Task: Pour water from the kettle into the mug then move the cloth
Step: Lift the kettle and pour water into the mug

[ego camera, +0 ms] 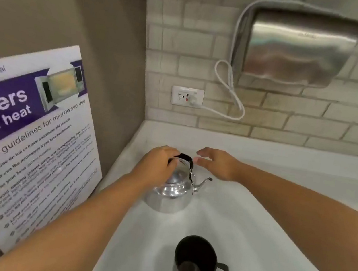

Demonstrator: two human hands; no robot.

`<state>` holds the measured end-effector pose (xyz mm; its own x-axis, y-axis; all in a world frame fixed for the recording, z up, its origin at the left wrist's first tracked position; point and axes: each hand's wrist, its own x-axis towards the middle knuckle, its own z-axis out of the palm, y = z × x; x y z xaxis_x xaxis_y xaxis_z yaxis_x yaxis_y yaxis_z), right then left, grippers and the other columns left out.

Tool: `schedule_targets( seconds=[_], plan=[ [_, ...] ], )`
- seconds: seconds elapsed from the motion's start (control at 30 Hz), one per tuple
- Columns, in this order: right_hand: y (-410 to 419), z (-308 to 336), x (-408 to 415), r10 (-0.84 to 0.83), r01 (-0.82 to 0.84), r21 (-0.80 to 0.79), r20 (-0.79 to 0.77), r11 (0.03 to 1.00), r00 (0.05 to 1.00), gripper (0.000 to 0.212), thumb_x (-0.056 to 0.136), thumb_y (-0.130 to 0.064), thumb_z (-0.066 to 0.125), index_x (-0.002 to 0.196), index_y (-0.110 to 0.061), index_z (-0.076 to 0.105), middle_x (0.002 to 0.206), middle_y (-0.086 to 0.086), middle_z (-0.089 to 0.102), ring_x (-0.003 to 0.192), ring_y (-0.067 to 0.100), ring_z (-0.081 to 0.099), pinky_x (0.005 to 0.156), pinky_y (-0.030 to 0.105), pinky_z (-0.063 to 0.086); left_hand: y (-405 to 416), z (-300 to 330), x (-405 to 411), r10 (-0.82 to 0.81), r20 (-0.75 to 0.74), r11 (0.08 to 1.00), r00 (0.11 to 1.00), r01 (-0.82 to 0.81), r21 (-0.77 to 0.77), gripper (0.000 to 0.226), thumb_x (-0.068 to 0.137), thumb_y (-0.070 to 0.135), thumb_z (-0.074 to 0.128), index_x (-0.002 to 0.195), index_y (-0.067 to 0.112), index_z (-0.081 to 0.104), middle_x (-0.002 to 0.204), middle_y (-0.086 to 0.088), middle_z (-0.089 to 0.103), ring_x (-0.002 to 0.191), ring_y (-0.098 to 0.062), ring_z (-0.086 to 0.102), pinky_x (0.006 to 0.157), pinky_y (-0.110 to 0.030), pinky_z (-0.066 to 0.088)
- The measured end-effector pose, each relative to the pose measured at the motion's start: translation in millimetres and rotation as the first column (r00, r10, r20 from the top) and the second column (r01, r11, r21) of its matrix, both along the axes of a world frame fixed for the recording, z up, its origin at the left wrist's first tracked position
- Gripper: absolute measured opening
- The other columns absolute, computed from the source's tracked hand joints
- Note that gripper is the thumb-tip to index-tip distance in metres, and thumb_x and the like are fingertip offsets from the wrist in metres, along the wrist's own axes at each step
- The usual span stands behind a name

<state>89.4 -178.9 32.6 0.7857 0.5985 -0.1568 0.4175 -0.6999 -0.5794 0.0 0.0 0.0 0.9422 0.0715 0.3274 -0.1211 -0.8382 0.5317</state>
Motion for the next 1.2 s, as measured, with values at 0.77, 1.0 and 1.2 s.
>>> schedule_targets(
  seconds=[0.77, 1.0, 1.2],
  plan=[
    [94, -28, 26, -0.224, 0.191, 0.327, 0.066, 0.925, 0.972, 0.045, 0.087, -0.027, 0.045, 0.047, -0.017, 0.029, 0.043, -0.005, 0.033, 0.042, 0.01, 0.031, 0.044, 0.028, 0.025, 6, -33, 18, 0.043, 0.171, 0.997, 0.984, -0.053, 0.055, 0.02, 0.094, 0.005, 0.06, 0.108, 0.008, 0.074, 0.106, -0.009, 0.073, 0.094, -0.027, 0.066, 0.075, -0.028, 0.045],
    [89, -25, 13, -0.224, 0.164, 0.391, 0.113, 0.906, 0.968, 0.044, 0.088, -0.027, 0.044, 0.048, -0.018, 0.029, 0.044, -0.005, 0.032, 0.043, 0.011, 0.03, 0.044, 0.027, 0.028, 8, -23, -11, 0.188, 0.459, 0.971, 0.868, -0.096, -0.218, 0.011, 0.088, 0.011, 0.067, 0.095, 0.014, 0.074, 0.095, 0.001, 0.072, 0.079, -0.017, 0.065, 0.066, -0.027, 0.051],
    [87, 13, -3, -0.227, 0.116, 0.489, 0.173, 0.865, 0.959, 0.045, 0.088, -0.021, 0.045, 0.046, -0.016, 0.03, 0.04, -0.006, 0.027, 0.034, 0.006, 0.029, 0.036, 0.016, 0.024, 23, 12, 4, 0.516, 0.18, 0.694, 0.837, -0.285, -0.661, 0.026, 0.1, 0.037, 0.053, 0.083, 0.02, 0.062, 0.093, 0.0, 0.062, 0.082, -0.013, 0.056, 0.066, -0.02, 0.041]
  ],
)
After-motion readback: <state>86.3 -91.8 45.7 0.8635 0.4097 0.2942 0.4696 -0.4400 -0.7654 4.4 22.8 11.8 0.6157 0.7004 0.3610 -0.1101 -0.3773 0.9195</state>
